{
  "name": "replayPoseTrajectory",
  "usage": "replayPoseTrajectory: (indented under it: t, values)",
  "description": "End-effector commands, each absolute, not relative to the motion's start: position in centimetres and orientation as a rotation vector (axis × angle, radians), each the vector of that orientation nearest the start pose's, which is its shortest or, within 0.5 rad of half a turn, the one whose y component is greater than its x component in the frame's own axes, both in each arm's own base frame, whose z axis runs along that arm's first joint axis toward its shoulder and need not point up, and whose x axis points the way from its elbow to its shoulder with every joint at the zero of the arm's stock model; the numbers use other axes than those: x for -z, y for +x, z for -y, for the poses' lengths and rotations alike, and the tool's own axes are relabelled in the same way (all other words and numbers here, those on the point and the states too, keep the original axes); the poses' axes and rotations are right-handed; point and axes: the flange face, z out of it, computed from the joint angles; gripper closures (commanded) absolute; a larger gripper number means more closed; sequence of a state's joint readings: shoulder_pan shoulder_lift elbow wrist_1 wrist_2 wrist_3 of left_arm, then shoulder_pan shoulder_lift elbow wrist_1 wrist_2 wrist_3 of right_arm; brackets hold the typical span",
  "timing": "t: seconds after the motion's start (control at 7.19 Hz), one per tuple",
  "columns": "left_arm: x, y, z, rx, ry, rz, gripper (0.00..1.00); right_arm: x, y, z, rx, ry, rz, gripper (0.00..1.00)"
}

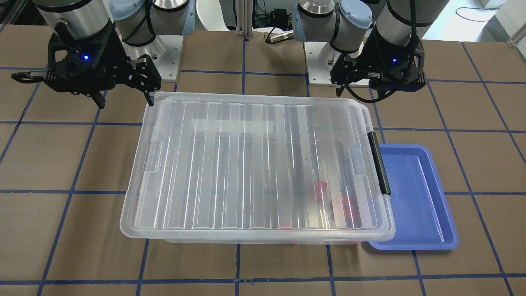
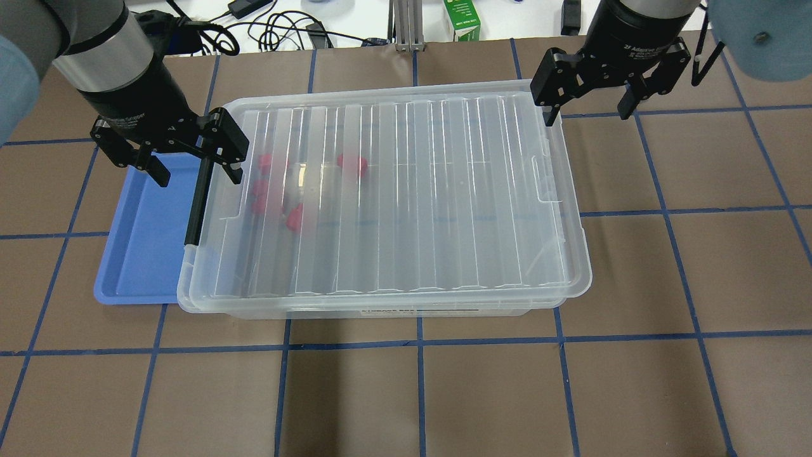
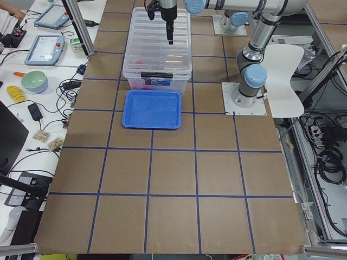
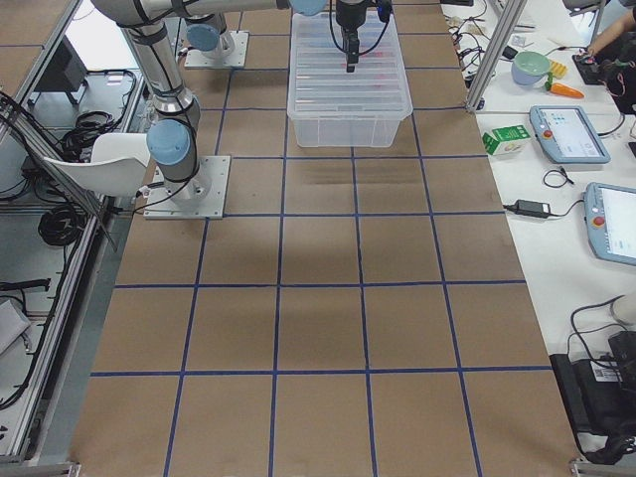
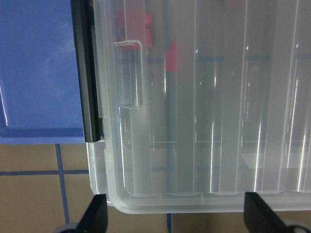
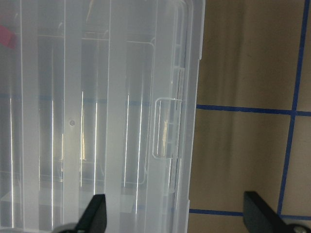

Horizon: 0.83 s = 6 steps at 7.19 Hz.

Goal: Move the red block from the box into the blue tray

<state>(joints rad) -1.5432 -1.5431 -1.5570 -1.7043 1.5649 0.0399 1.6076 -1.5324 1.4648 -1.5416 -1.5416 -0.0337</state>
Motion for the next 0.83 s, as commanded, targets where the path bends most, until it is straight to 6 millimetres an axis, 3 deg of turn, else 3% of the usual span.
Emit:
replayPoseTrajectory:
  t: [0.0, 0.28, 0.7]
  values:
    - [-49.5, -12.1, 47.4, -0.145, 0.019, -3.147, 0.00, -51.8, 15.5, 50.6, 0.060, -0.111, -3.111, 0.00]
    - [-49.5, -12.0, 47.5, -0.145, 0.014, -3.147, 0.00, -51.3, 15.5, 50.6, 0.045, -0.113, -3.113, 0.00]
    - [-49.5, -12.1, 47.4, -0.145, 0.019, -3.147, 0.00, -49.6, 12.5, 51.5, -0.011, -0.167, -3.113, 0.00]
